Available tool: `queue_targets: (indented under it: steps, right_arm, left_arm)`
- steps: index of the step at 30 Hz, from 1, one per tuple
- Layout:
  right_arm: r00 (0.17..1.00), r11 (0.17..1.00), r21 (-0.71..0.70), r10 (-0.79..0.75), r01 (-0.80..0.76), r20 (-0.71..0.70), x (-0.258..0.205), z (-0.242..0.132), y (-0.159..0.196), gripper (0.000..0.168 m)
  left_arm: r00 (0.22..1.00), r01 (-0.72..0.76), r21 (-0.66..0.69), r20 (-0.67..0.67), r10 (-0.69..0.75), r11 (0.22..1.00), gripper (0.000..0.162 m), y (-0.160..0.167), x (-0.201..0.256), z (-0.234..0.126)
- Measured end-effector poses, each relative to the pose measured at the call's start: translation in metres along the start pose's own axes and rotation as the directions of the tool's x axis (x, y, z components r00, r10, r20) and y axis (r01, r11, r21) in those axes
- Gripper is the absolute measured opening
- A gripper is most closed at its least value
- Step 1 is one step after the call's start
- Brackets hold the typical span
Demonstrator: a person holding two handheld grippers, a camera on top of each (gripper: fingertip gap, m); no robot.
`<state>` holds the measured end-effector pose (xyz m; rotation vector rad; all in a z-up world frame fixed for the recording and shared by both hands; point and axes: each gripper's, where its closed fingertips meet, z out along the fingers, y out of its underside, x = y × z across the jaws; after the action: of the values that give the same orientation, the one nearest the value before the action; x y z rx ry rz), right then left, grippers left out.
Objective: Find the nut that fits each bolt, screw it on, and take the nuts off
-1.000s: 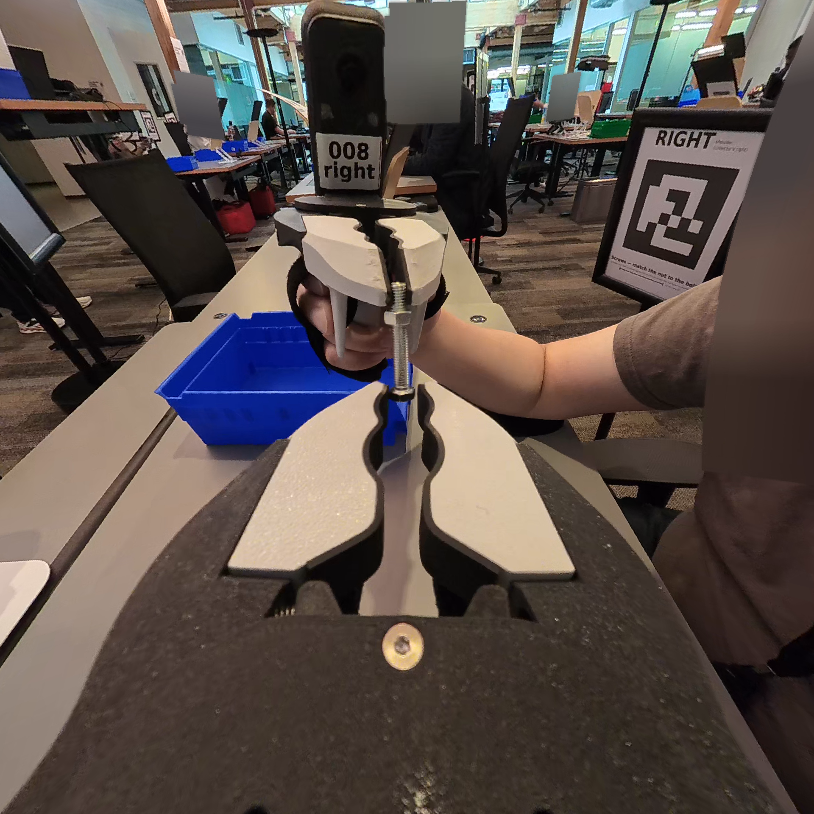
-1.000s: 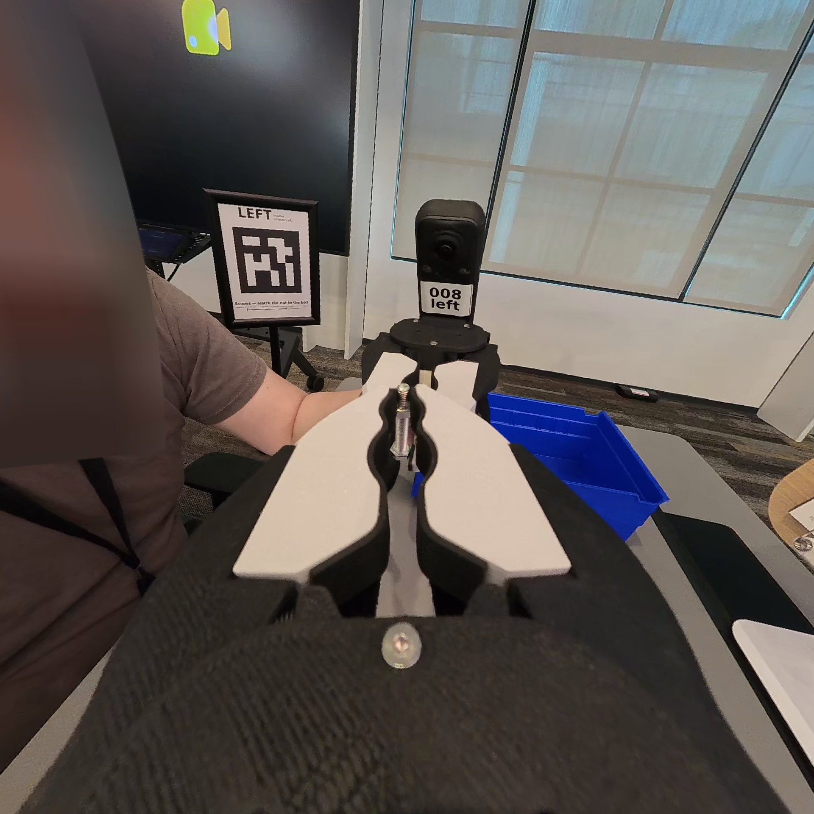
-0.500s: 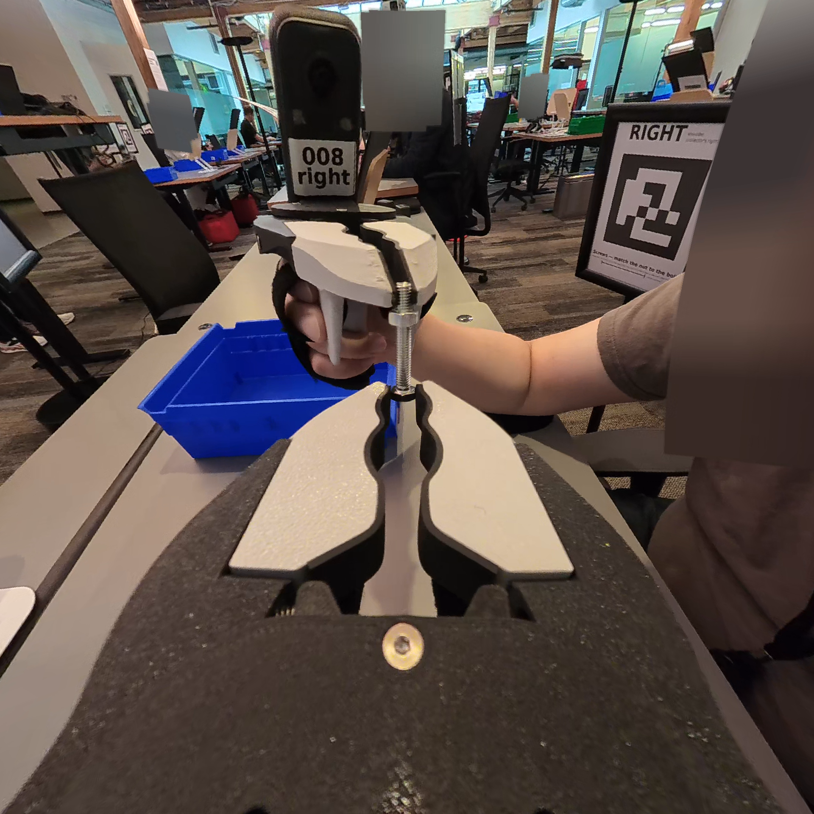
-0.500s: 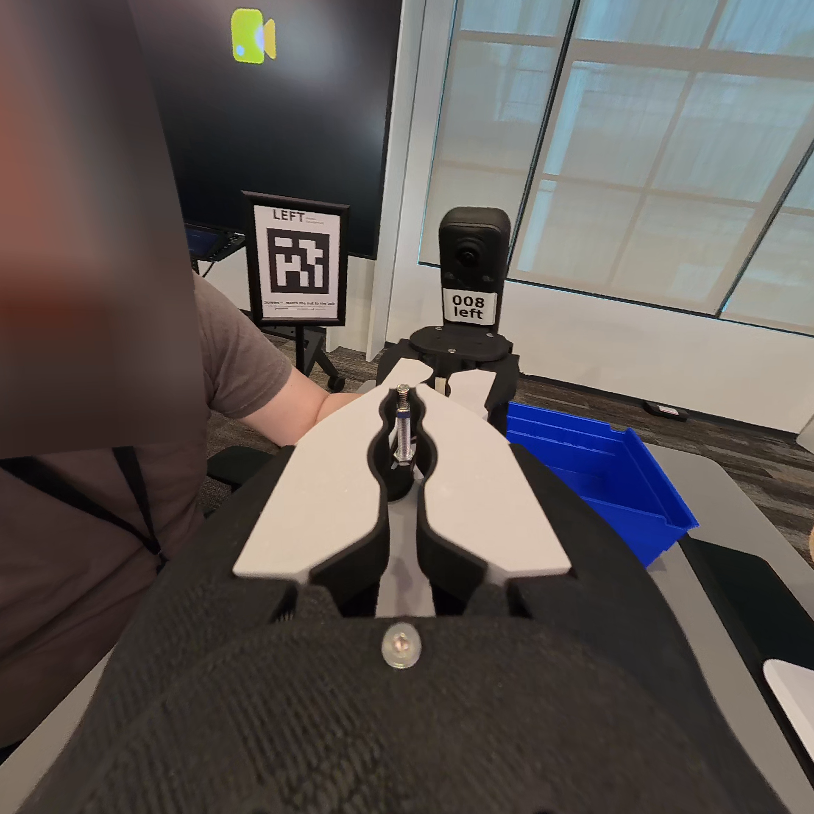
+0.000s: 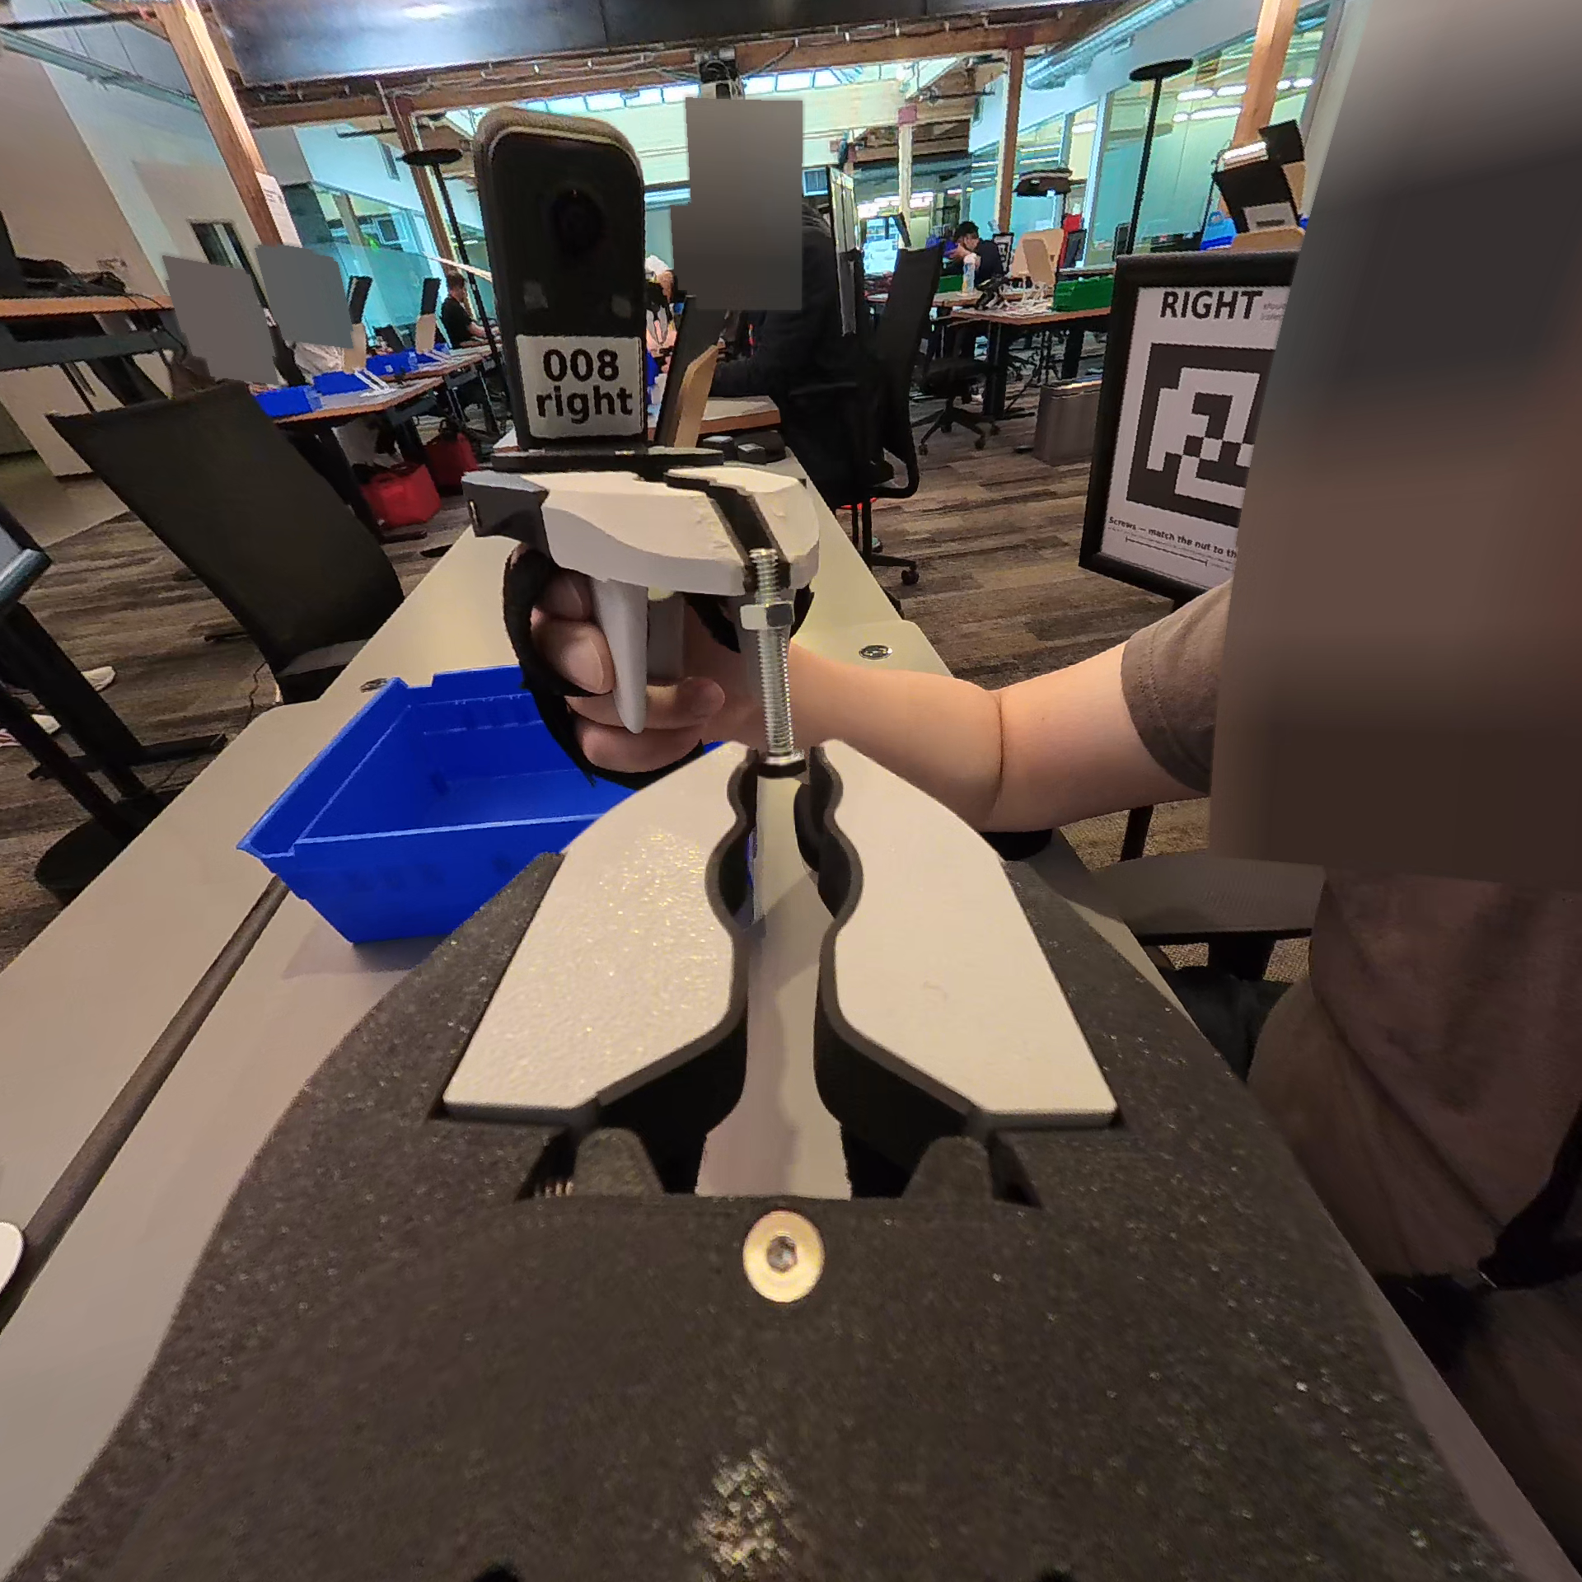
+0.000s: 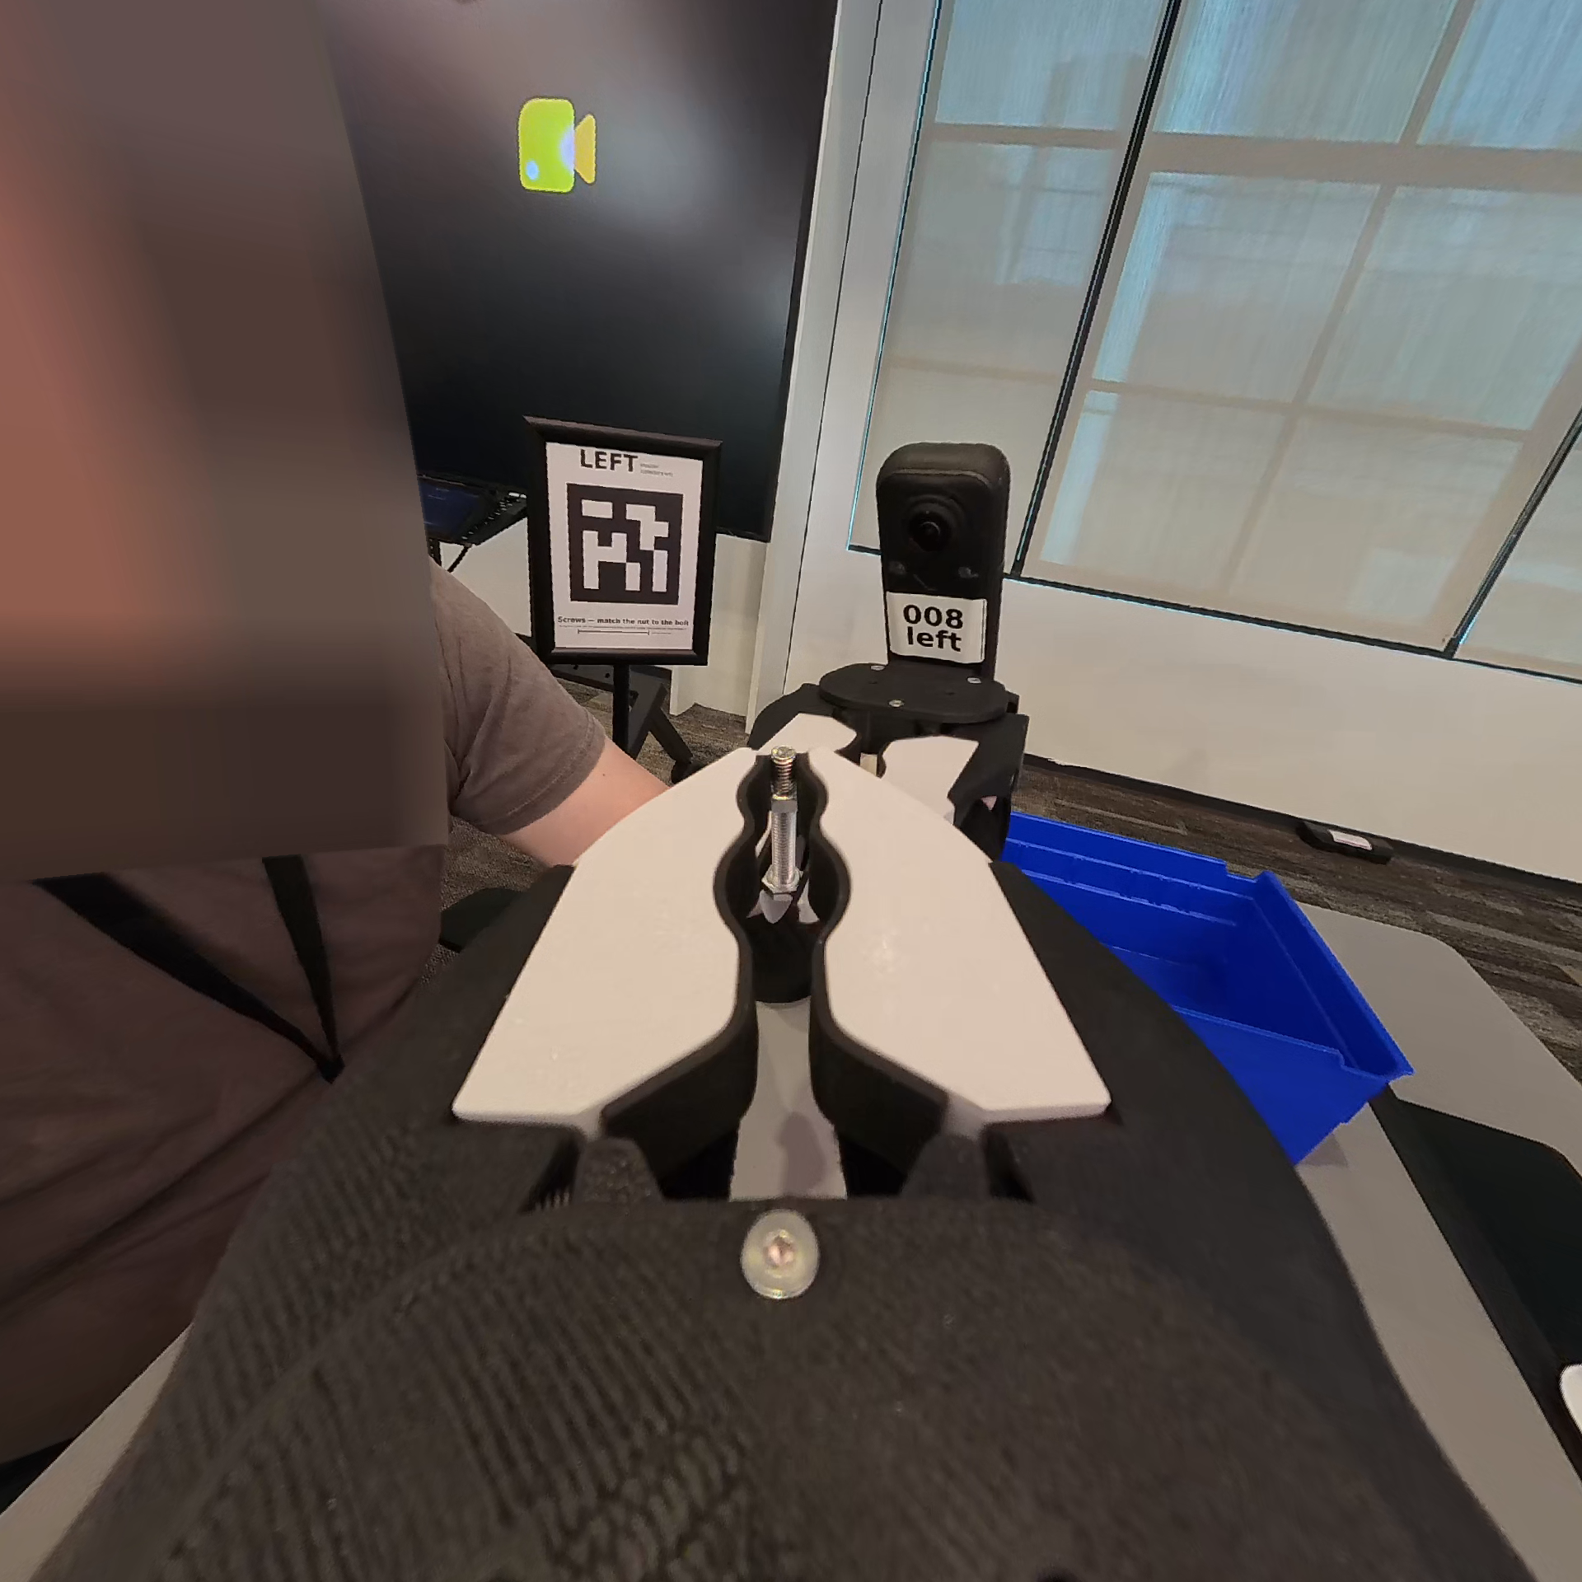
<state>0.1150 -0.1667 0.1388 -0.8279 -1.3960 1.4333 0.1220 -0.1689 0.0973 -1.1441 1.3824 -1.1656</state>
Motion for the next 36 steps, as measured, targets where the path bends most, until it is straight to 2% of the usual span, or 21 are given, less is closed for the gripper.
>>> queue_targets:
  steps: [11,23,31,34,36]
  right_arm:
    - [1.0,1.0,-0.014,-0.021,0.021,-0.004,-0.001,0.003,0.003,0.007]
    - [1.0,0.999,-0.012,-0.03,0.03,-0.006,-0.002,0.002,0.002,0.007]
    - [0.999,1.0,-0.007,-0.028,0.028,-0.021,0.001,0.0,0.002,0.007]
    - [0.998,1.0,0.005,-0.025,0.026,-0.056,0.006,0.0,-0.001,0.027]
    - [0.995,0.999,0.002,-0.041,0.042,-0.094,0.008,-0.003,-0.005,0.029]
  left_arm:
    - [1.0,-0.004,-0.014,0.011,0.004,1.0,0.014,0.002,-0.001,0.002]
    - [1.0,-0.012,-0.024,0.01,0.013,1.0,0.01,0.004,-0.001,0.003]
    - [0.998,-0.025,-0.035,0.058,0.027,0.999,0.01,0.005,-0.007,0.003]
    - [0.997,-0.01,-0.051,0.076,0.014,0.999,0.01,0.008,-0.011,0.003]
    - [0.995,-0.001,-0.047,0.102,0.006,0.999,0.01,0.009,-0.017,0.002]
